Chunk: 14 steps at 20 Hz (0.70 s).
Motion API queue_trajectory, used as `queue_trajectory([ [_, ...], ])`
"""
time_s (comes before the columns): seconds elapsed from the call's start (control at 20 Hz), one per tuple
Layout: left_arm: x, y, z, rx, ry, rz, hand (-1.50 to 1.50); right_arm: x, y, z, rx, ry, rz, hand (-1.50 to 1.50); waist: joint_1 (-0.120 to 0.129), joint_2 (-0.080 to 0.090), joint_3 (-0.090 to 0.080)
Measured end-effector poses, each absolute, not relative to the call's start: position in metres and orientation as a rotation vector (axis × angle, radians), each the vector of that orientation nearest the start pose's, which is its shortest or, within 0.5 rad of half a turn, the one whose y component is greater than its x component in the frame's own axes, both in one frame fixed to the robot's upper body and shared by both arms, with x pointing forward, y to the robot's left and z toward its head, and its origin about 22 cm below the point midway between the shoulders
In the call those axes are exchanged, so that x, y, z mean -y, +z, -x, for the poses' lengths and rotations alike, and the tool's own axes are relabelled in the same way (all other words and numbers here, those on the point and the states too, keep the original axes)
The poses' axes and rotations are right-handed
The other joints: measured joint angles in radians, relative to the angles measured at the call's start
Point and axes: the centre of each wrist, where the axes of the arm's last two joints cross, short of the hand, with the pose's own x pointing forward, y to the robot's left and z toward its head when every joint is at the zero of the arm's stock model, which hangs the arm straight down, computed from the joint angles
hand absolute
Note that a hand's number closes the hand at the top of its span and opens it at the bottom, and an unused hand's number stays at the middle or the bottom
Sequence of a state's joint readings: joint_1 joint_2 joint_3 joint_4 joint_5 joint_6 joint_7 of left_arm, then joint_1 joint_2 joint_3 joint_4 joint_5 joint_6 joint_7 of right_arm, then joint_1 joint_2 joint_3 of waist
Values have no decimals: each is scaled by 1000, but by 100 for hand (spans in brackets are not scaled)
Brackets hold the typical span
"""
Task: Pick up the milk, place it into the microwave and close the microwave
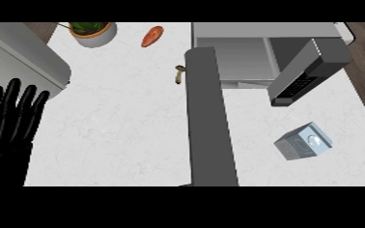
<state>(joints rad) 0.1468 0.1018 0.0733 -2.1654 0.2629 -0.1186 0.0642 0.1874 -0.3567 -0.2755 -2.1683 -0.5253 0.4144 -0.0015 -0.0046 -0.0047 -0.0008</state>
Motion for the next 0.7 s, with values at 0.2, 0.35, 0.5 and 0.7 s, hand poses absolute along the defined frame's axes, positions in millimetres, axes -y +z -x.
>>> queue_trajectory([
  [0.2, -281, 123, -161, 1968, 12, 173, -150, 347, 137, -158, 2022, 307, -224, -150, 4, 1, 1],
  [0.35, -290, 125, -144, 1961, 14, 183, -150, 346, 134, -159, 2000, 307, -188, -150, 8, 2, 1],
  [0.5, -294, 130, -132, 1962, 19, 185, -150, 354, 128, -157, 1976, 326, -158, -150, 9, 2, 1],
  [0.7, -299, 124, -119, 1947, 24, 165, -150, 358, 110, -159, 1945, 294, -115, -150, 11, 3, 1],
])
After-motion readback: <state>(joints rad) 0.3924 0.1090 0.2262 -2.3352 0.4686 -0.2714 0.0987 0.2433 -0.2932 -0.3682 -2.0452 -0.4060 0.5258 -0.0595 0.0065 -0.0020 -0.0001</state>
